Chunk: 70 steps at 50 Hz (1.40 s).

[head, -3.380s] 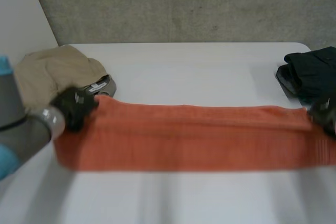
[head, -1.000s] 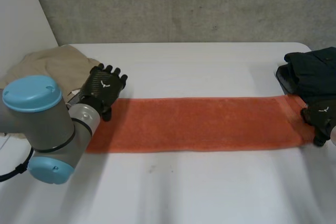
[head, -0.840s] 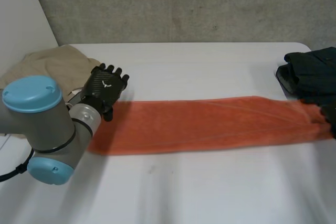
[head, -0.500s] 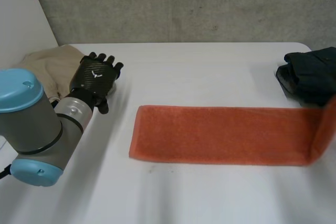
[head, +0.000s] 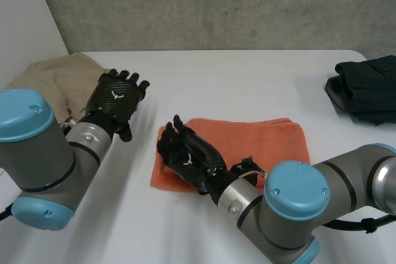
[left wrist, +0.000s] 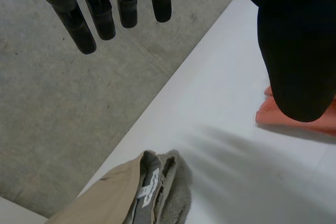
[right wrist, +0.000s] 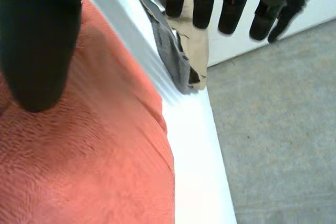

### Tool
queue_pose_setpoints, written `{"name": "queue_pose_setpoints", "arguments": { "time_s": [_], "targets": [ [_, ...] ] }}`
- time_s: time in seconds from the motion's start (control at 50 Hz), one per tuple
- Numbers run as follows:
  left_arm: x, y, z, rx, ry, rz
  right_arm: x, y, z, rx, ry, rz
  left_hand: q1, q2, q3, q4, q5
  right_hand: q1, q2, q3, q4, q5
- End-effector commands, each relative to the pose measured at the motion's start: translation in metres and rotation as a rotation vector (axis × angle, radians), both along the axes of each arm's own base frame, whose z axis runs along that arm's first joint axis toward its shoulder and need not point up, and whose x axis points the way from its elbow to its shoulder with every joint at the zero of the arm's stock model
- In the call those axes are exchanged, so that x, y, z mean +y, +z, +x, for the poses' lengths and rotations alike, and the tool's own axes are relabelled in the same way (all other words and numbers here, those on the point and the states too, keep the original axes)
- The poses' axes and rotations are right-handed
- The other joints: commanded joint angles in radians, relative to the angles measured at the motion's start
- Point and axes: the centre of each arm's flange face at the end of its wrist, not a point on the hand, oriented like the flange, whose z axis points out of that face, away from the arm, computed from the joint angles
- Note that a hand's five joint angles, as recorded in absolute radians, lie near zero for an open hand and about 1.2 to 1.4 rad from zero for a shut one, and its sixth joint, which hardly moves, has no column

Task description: Fold the laundry.

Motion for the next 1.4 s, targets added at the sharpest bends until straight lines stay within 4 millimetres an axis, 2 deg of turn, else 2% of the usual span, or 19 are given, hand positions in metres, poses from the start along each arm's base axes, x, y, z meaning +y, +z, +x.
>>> {"name": "queue_pose_setpoints", "arguments": {
  "time_s": [0.02, 0.06, 0.18, 0.32, 0.44, 0.52, 0.6, 0.66, 0.72, 0.74, 0.84, 0.86, 0.94, 1.02, 1.1, 1.16, 1.26, 1.32, 1.4],
  "targets": [
    [0.005, 0.009, -0.013, 0.017, -0.039, -0.029, -0.047, 0.059, -0.053, -0.210, -0.259, 0.162, -0.020, -0.031, -0.037, -0.029, -0.049, -0.088, -0.089, -0.094, -0.095, -0.073],
    [0.011, 0.014, -0.022, 0.033, -0.071, -0.040, -0.062, 0.067, -0.079, -0.270, -0.363, 0.289, -0.020, -0.031, -0.037, -0.029, -0.049, -0.088, -0.089, -0.094, -0.095, -0.073],
    [0.034, 0.019, -0.052, 0.097, -0.169, -0.031, -0.064, 0.055, -0.108, -0.262, -0.493, 0.541, -0.017, -0.027, -0.033, -0.025, -0.045, -0.088, -0.089, -0.094, -0.095, -0.073],
    [0.052, -0.021, -0.088, 0.093, -0.258, 0.081, -0.054, 0.028, -0.134, -0.107, -0.593, 0.577, 0.057, 0.046, 0.040, 0.048, 0.028, -0.025, -0.026, -0.031, -0.032, -0.009],
    [0.052, -0.044, -0.092, 0.036, -0.253, 0.110, -0.057, 0.015, -0.152, -0.065, -0.713, 0.543, 0.060, 0.049, 0.043, 0.051, 0.031, 0.077, 0.076, 0.072, 0.071, 0.093],
    [0.050, -0.045, -0.087, 0.026, -0.223, 0.109, -0.064, 0.009, -0.160, -0.034, -0.769, 0.494, 0.057, 0.046, 0.040, 0.048, 0.028, 0.429, 0.428, 0.423, 0.422, 0.445],
    [0.048, -0.033, -0.077, 0.037, -0.183, 0.091, -0.077, 0.002, -0.167, 0.048, -0.812, 0.386, 0.051, 0.040, 0.035, 0.042, 0.022, 1.132, 1.130, 1.126, 1.125, 1.147],
    [0.046, -0.021, -0.064, 0.052, -0.151, 0.077, -0.086, 0.009, -0.166, 0.072, -0.810, 0.299, 0.048, 0.037, 0.032, 0.039, 0.019, 1.133, 1.132, 1.128, 1.127, 1.149],
    [0.044, -0.010, -0.052, 0.066, -0.122, 0.061, -0.098, 0.026, -0.154, 0.075, -0.766, 0.148, 0.042, 0.031, 0.026, 0.033, 0.013, 1.133, 1.132, 1.128, 1.127, 1.149],
    [0.044, -0.007, -0.049, 0.069, -0.115, 0.057, -0.095, 0.037, -0.136, 0.054, -0.701, 0.080, 0.042, 0.031, 0.026, 0.033, 0.013, 1.133, 1.132, 1.128, 1.127, 1.149],
    [0.033, 0.013, -0.023, 0.096, -0.038, 0.017, -0.055, 0.062, -0.064, -0.021, -0.410, -0.035, 0.039, 0.028, 0.023, 0.030, 0.010, 1.133, 1.132, 1.128, 1.127, 1.149],
    [0.032, 0.015, -0.020, 0.100, -0.028, 0.013, -0.036, 0.057, -0.044, -0.020, -0.294, -0.028, 0.039, 0.028, 0.023, 0.030, 0.010, 1.133, 1.132, 1.128, 1.127, 1.149],
    [0.026, 0.020, -0.004, 0.104, 0.017, 0.003, 0.003, 0.028, -0.012, 0.019, -0.033, 0.029, 0.036, 0.025, 0.020, 0.027, 0.007, 1.133, 1.132, 1.128, 1.127, 1.149],
    [0.023, 0.017, 0.001, 0.100, 0.037, 0.014, 0.017, 0.010, 0.005, 0.038, 0.051, 0.066, 0.025, 0.014, 0.008, 0.016, -0.004, 1.033, 1.032, 1.027, 1.026, 1.048],
    [0.024, 0.014, 0.000, 0.096, 0.033, 0.021, 0.006, 0.007, 0.002, 0.032, -0.082, 0.103, 0.016, 0.005, -0.001, 0.007, -0.013, -0.086, -0.088, -0.092, -0.093, -0.071],
    [0.025, 0.015, -0.002, 0.100, 0.024, 0.018, -0.001, 0.013, -0.005, -0.015, -0.170, 0.161, 0.016, 0.005, -0.001, 0.007, -0.013, -0.088, -0.089, -0.094, -0.095, -0.073],
    [0.027, 0.029, -0.017, 0.170, -0.016, -0.004, -0.022, 0.068, -0.035, -0.317, -0.277, 0.383, 0.019, 0.008, 0.002, 0.010, -0.010, -0.088, -0.089, -0.094, -0.095, -0.073],
    [0.031, 0.036, -0.028, 0.232, -0.047, 0.006, -0.031, 0.086, -0.052, -0.446, -0.320, 0.544, 0.022, 0.011, 0.005, 0.013, -0.007, -0.088, -0.089, -0.094, -0.095, -0.073],
    [0.038, 0.036, -0.051, 0.312, -0.110, 0.054, -0.048, 0.083, -0.075, -0.467, -0.442, 0.699, 0.030, 0.019, 0.014, 0.021, 0.001, -0.088, -0.089, -0.094, -0.095, -0.073]
  ]
}}
